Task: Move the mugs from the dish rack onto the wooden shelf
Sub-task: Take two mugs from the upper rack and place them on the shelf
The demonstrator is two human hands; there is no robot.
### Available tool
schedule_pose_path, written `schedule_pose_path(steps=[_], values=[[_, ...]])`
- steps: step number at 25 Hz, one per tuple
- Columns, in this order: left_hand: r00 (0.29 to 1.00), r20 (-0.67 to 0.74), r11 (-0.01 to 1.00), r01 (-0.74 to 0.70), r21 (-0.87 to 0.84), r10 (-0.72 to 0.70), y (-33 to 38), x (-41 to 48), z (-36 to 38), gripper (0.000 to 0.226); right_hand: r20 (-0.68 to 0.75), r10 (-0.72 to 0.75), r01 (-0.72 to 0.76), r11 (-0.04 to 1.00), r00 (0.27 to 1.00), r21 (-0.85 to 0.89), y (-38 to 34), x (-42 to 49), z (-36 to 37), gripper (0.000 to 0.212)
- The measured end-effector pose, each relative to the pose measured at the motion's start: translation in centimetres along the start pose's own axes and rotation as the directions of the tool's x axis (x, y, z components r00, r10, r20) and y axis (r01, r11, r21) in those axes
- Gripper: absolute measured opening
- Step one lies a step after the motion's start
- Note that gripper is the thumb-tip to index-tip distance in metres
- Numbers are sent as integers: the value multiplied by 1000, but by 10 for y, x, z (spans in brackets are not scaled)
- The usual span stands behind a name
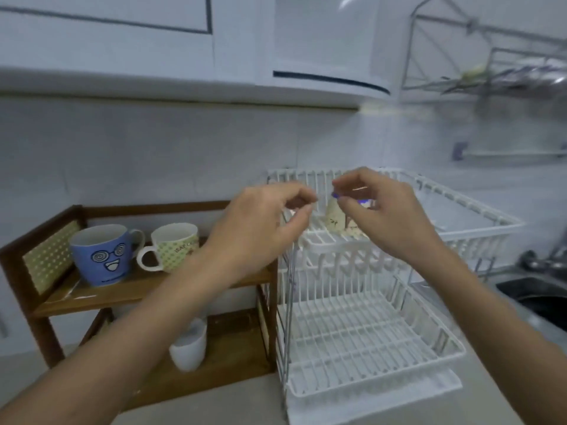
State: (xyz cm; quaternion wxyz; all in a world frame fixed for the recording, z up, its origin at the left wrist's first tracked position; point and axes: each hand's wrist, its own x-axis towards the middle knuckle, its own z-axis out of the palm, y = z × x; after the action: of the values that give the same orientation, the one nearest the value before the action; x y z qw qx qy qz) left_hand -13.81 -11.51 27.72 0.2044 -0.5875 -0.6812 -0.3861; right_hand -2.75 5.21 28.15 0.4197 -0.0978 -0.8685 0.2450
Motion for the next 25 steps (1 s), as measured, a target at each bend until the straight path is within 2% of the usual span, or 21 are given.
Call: schedule_pose_path(steps=[1,2,3,4,5,7,8,10,12,14,16,18,20,22,23,25], values=[[996,42,993,-82,89,79,1,21,9,25,41,25,-20,992,999,-123,17,18,-13,23],[981,127,965,-172,197,149,0,42,20,29,140,49,-4,952,989,-307,34,34,-25,26],[948,243,907,-277,316,205,-1,61,33,34,280,94,67,854,955,-516,50,47,-34,31],[896,374,808,-398,434,241,-4,78,46,39,418,167,186,708,893,-681,64,56,-40,37],[823,509,662,-530,529,252,-6,92,61,45,522,240,325,554,819,-766,73,63,-46,41],[648,735,328,-751,573,199,-10,109,88,57,662,314,562,356,681,-747,87,70,-50,46],[585,798,193,-808,557,145,-13,114,101,66,713,305,656,279,632,-701,94,73,-52,48],[538,842,-18,-842,539,28,-21,121,121,86,770,281,776,117,573,-620,111,77,-56,59],[507,860,-155,-856,494,-58,-24,128,132,101,762,310,798,16,568,-602,128,81,-57,74],[481,869,-198,-869,454,-116,-21,138,140,105,738,308,786,-58,601,-615,144,84,-53,72],[465,871,-221,-877,427,-161,-19,147,148,104,709,257,746,-83,657,-661,156,87,-48,56],[457,876,-232,-879,417,-153,-22,153,155,103,676,194,700,-109,711,-706,163,89,-44,43],[456,885,-213,-878,429,-97,-25,155,157,95,650,140,665,-125,747,-736,168,90,-46,40],[487,873,-152,-865,478,-29,-31,155,153,87,593,144,604,-38,792,-796,171,88,-57,52],[529,849,-109,-843,527,12,-35,154,150,86,551,160,550,56,819,-833,170,87,-65,63],[656,750,27,-754,656,83,-42,150,137,91,449,165,377,340,878,-861,165,82,-84,74]])
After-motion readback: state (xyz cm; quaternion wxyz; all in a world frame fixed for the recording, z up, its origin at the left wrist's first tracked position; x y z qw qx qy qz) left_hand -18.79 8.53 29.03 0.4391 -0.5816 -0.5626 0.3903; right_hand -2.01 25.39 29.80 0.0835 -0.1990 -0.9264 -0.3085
